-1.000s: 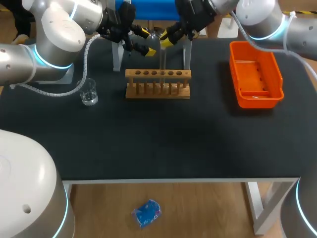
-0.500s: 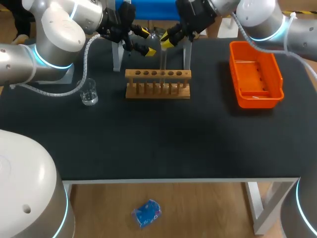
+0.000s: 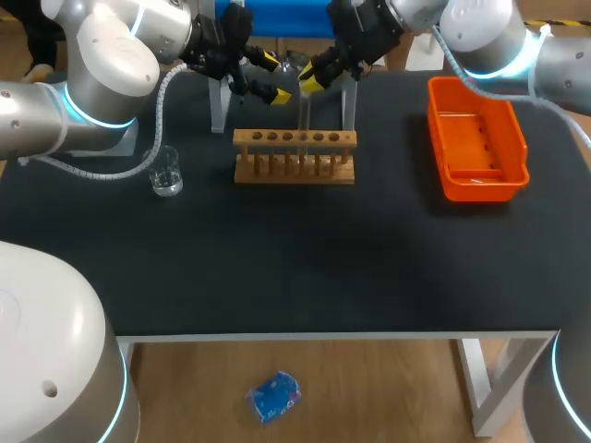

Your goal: Invert the test tube, pick up the pipette, mount the tip to pipette, aspirate from beaker and dispense into the tube, eject the tip, return the pipette, and cap with the stopper.

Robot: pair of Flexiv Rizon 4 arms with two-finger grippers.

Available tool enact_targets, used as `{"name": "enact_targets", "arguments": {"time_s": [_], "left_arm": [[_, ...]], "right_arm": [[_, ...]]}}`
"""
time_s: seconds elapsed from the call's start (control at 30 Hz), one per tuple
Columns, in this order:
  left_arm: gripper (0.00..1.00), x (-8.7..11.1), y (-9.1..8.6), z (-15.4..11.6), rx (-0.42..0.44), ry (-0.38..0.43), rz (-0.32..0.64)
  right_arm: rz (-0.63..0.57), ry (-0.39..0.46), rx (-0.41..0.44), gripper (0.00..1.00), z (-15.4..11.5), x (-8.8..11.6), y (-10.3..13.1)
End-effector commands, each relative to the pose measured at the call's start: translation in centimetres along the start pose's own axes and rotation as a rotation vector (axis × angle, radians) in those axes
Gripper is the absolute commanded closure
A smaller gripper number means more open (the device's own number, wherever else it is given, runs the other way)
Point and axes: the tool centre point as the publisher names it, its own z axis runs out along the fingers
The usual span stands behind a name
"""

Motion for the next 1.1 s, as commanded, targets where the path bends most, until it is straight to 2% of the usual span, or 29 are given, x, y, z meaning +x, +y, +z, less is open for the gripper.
{"name": "enact_targets", "arguments": {"time_s": [0.03,0.87,0.9,0.93,0.97,1.1], "left_arm": [[0.0,-0.1,0.0,-0.1,-0.003,0.003,-0.001],[0.0,-0.1,0.0,-0.1,-0.003,0.003,-0.001],[0.0,-0.1,0.0,-0.1,-0.003,0.003,-0.001],[0.0,-0.1,0.0,-0.1,-0.003,0.003,-0.001],[0.0,-0.1,0.0,-0.1,-0.003,0.003,-0.001],[0.0,-0.1,0.0,-0.1,-0.003,0.003,-0.001]], "right_arm": [[0.004,0.007,0.004,1.0,0.3,0.0,-0.5],[0.032,0.02,0.036,1.0,0.9,0.2,-1.9],[0.032,0.019,0.036,0.89,0.9,0.1,-1.8],[0.032,0.017,0.034,0.51,0.7,0.1,-1.8],[0.031,0.014,0.032,0.0,0.7,0.0,-1.7],[0.026,0.0,0.022,0.0,0.2,-0.1,-1.4]]}}
